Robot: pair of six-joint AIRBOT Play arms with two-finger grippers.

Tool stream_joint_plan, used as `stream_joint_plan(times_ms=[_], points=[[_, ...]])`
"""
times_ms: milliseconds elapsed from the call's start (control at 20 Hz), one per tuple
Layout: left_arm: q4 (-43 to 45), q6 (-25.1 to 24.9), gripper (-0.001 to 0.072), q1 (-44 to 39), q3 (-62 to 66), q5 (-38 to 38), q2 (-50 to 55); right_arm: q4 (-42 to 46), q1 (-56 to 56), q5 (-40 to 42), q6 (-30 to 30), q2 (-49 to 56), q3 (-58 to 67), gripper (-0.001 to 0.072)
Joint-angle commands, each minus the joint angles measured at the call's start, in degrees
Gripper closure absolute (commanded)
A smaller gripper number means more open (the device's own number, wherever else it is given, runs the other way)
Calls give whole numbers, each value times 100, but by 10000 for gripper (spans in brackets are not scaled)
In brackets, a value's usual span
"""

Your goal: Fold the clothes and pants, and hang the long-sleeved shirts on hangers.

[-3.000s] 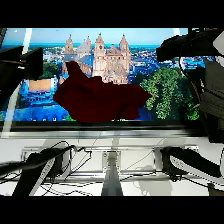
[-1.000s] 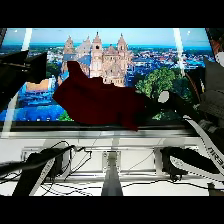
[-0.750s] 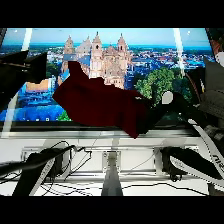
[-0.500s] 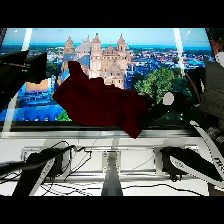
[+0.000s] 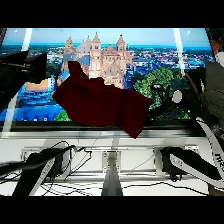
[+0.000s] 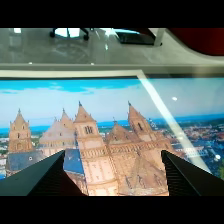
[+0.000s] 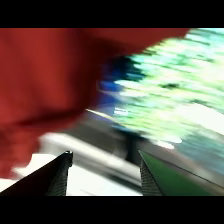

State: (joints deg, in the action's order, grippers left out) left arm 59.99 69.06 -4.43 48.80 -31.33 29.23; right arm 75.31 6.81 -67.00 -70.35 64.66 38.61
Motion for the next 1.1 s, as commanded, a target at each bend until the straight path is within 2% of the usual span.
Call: stream_joint_plan(times_ms=[0, 100, 250, 550, 600, 650, 700, 750, 800, 850, 950, 1050], points=[[2, -2, 19, 2, 0, 0, 0, -1718, -105, -251, 546, 13, -11, 255], [2, -2, 19, 2, 0, 0, 0, -1947, -105, -201, 389, 17, -11, 255], [2, 0, 19, 2, 0, 0, 0, -1541, -105, -286, -417, 118, -42, 255], [4, 0, 20, 9, 0, 4, 9, -1967, -103, -260, -509, 490, -376, 257], [7, 70, 68, 37, 0, 7, 31, -1976, -103, -190, -509, 529, -404, 258], [4, 238, 257, 76, 0, 4, 55, -1991, -103, -133, -511, 560, -404, 260], [7, 341, 502, 136, 0, 4, 85, -2028, -103, -22, -509, 560, -404, 270], [4, 348, 643, 192, 0, 4, 114, -2103, -105, 98, -507, 557, -402, 389], [4, 348, 691, 267, 0, 4, 162, -2173, -105, 238, -507, 557, -396, 599], [7, 369, 691, 354, 0, 4, 210, -2164, -105, 345, -496, 555, -339, 692], [9, 367, 691, 632, -2, 4, 313, -1886, -111, 402, -337, 527, -33, 696], [9, 367, 691, 1073, -4, -105, 455, -1161, -120, 396, -374, 463, 566, 696]])
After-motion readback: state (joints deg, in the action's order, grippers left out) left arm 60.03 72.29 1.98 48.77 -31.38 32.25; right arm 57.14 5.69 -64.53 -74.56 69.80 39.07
